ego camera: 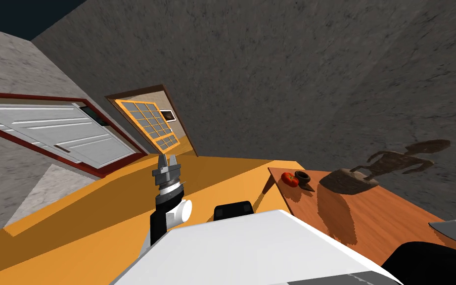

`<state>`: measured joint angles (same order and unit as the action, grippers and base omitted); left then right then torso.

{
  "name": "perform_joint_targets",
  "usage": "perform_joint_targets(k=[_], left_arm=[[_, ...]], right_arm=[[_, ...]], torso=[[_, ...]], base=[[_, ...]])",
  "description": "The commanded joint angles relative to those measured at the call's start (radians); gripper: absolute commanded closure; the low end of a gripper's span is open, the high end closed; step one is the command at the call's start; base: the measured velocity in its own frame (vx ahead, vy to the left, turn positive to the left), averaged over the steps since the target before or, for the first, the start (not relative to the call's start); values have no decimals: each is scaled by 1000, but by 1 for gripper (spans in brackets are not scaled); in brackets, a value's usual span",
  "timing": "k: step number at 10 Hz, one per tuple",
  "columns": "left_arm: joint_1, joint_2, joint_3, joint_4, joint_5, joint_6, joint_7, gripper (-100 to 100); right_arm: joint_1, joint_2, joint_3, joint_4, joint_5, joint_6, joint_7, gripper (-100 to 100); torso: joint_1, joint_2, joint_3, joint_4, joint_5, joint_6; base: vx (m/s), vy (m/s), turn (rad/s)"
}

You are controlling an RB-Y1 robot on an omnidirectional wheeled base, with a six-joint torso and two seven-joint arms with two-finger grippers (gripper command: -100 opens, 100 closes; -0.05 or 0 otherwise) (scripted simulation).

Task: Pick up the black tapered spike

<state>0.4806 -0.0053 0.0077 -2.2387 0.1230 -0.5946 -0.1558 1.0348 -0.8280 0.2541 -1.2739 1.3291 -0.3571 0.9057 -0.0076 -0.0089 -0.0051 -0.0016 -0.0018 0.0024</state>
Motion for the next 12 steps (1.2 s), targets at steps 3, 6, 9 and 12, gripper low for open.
perform_joint_targets(k=[3,6,9,12], left_arm=[[0,0,0,0,0,0,0,0],[0,0,0,0,0,0,0,0],[0,0,0,0,0,0,0,0],[0,0,0,0,0,0,0,0]], right_arm=[[-4,2,6,27,16,6,15,0],[-9,32,4,58,-18,7,95,-100],[-14,63,1,90,-50,9,175,-100],[-19,94,-1,122,-83,10,254,-100]], torso=[[3,2,1,0,1,0],[5,0,0,0,1,1],[4,0,0,0,1,1],[5,1,1,0,1,0]], base=[[12,-39,33],[41,-28,-55],[48,-34,-50],[34,-23,-37]])
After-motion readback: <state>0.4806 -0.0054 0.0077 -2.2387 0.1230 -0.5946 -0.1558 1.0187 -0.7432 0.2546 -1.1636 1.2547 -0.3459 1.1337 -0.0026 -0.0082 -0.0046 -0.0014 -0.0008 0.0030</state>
